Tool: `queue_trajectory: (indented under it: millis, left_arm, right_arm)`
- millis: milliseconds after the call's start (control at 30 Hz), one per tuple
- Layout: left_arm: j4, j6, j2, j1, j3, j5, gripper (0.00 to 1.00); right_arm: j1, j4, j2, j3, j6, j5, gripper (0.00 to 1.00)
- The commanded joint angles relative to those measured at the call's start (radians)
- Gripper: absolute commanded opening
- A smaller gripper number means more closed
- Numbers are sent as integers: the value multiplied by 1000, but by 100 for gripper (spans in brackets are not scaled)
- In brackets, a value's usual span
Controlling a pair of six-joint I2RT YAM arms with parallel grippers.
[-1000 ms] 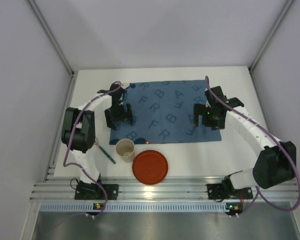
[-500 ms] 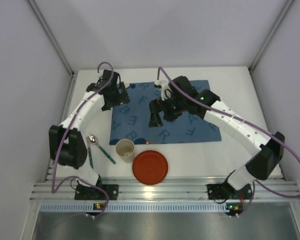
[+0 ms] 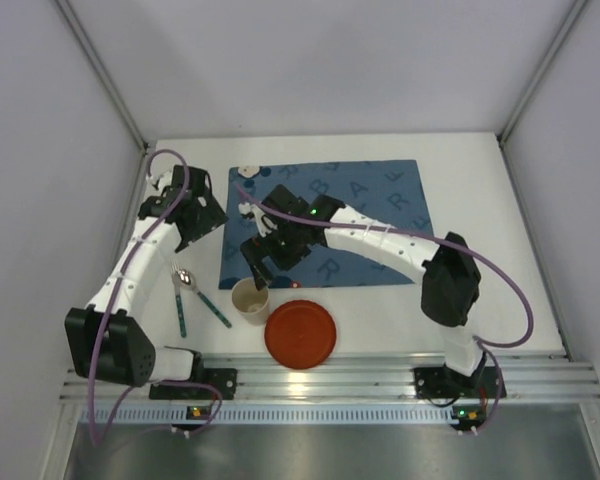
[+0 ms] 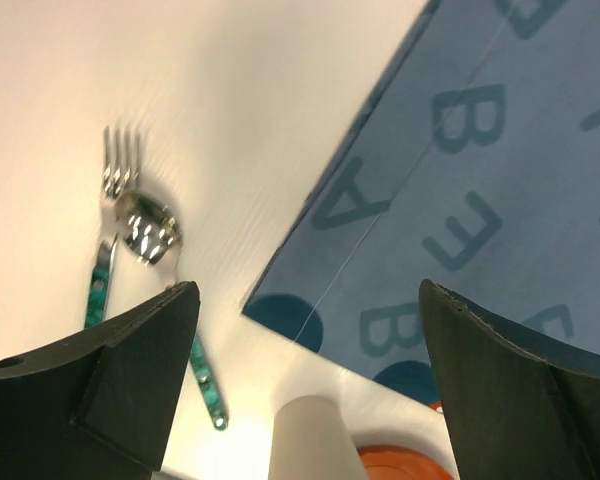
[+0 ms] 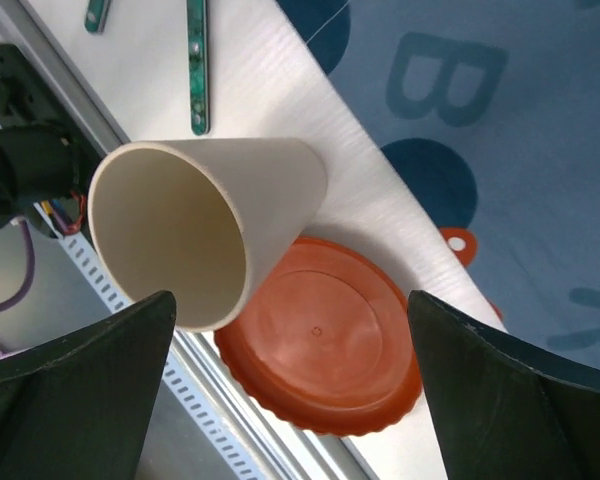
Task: Set the dinner table for one person
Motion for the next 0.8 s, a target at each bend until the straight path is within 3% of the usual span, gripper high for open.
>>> queue_trajectory:
  millis: [0, 167, 233, 267, 300, 400, 433, 567, 700, 767]
  left_arm:
    - [-121, -98, -94, -1, -37, -80, 95]
    - [-61, -135, -224, -1, -174, -5, 94]
    - [-66, -136, -252, -1, -197, -7, 92]
    - [-72, -141, -258, -1, -203, -4, 90]
    - [-72, -141, -262, -1, -211, 4, 88]
    - [-73, -144, -276, -1, -237, 34, 86]
    - [-73, -145, -278, -1, -247, 39, 85]
    - [-76, -138, -281, -1, -255, 45, 84]
    - [-79, -115, -281, -1, -246, 74, 80]
    - [-84, -104, -287, -1, -246, 93, 75]
  right_arm:
    - [51, -14, 34, 41, -8, 35, 100]
    - [73, 16, 60, 10, 18, 35, 99]
    - [79, 21, 66, 1, 20, 53, 89]
    - [80, 21, 70, -2, 23, 62, 80]
    - [81, 21, 73, -5, 26, 74, 56]
    - [81, 27, 85, -3, 32, 114, 18]
    - [82, 23, 88, 0, 31, 122, 12]
    - [81, 0, 111, 43, 14, 124, 0]
    - [81, -42, 100, 169, -9, 156, 0]
    - [67, -109, 91, 258, -26, 245, 0]
